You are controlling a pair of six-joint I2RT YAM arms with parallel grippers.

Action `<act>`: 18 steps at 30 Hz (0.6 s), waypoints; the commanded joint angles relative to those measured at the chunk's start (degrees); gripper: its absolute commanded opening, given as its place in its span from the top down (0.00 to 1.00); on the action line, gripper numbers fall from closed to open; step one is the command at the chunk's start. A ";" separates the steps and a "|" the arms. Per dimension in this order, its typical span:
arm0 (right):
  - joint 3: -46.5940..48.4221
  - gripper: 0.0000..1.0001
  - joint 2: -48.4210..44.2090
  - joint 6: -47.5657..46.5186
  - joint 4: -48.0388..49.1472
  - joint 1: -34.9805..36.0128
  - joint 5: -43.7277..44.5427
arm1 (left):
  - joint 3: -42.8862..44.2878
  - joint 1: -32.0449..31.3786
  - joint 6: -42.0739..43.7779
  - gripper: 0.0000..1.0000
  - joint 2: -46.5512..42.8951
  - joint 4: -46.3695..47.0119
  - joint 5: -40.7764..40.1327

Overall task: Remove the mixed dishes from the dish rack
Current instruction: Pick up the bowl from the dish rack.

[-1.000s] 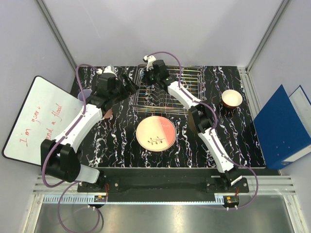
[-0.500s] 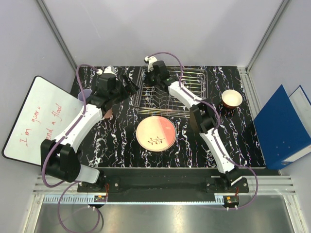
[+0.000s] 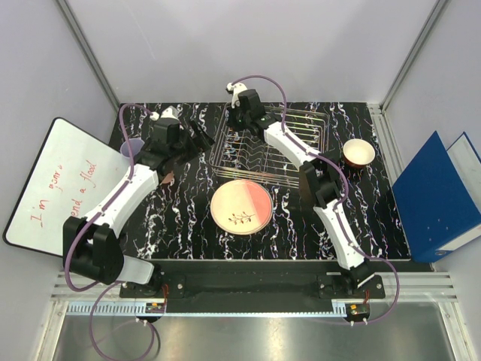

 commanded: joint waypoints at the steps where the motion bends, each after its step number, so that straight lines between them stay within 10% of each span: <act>1: -1.91 1.00 -6.63 0.86 4.83 -0.17 3.19 | -0.35 -0.10 0.32 0.09 -2.21 3.26 -1.21; 18: -1.83 1.00 -15.06 -2.48 1.77 -0.17 6.79 | 0.35 -0.10 -0.47 0.09 -1.76 3.70 -0.68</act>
